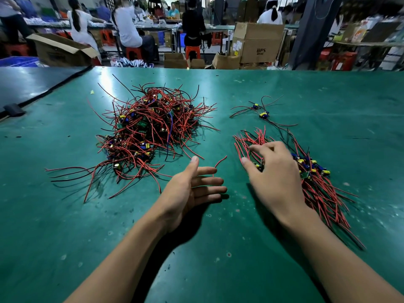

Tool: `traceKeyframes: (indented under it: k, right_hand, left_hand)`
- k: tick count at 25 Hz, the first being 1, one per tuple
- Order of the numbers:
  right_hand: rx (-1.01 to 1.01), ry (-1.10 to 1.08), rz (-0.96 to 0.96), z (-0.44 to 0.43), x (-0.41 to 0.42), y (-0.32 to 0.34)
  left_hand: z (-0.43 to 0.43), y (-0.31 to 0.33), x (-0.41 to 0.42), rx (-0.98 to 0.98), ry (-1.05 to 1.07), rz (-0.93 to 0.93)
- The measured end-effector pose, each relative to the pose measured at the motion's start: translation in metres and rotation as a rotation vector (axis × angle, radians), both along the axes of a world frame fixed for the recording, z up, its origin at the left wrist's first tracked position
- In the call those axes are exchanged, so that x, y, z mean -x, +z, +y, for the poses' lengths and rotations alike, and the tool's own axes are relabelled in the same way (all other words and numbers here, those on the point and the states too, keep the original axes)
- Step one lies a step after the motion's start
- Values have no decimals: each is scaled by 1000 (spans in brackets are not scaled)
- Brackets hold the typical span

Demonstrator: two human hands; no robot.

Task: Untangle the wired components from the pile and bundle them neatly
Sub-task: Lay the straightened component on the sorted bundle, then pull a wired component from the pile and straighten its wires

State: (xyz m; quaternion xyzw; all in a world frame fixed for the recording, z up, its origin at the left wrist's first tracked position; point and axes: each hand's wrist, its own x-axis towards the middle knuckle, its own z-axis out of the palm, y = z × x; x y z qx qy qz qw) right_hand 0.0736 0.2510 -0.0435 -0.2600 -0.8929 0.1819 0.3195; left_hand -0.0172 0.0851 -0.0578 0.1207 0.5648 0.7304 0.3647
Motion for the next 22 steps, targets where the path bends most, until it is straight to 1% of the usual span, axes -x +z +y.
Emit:
traceKeyframes:
  k: [2, 5, 6, 8, 10, 11, 13, 15, 18, 20, 22]
  right_hand:
    - [-97, 123, -14, -22, 2, -5]
    - [-97, 284, -41, -50, 7, -14]
    - [-65, 324, -49, -56, 10, -18]
    - [78, 372, -56, -65, 16, -26]
    - [206, 384, -41, -72, 22, -30]
    - [226, 378, -31, -76, 27, -30]
    - [249, 353, -14, -79, 46, -27]
    - [323, 311, 26, -80, 75, -16]
    - [446, 239, 146, -82, 130, 7]
    - [560, 255, 130, -83, 161, 18]
    - [696, 282, 63, -87, 182, 21]
  left_hand:
    - [1, -1, -1, -16, 60, 16]
    - [1, -3, 0, -20, 181, 116]
    - [0, -4, 0, -1, 237, 160]
    - [0, -8, 1, 46, 359, 253]
    - [-2, -10, 2, 74, 445, 320]
    - [-3, -9, 1, 95, 480, 338]
    - [-4, -8, 4, 129, 555, 339]
    - [-2, -9, 6, 138, 611, 345]
    - [0, -9, 12, 41, 608, 227]
    - [0, -10, 16, -49, 576, 142]
    - [0, -12, 20, -95, 565, 109]
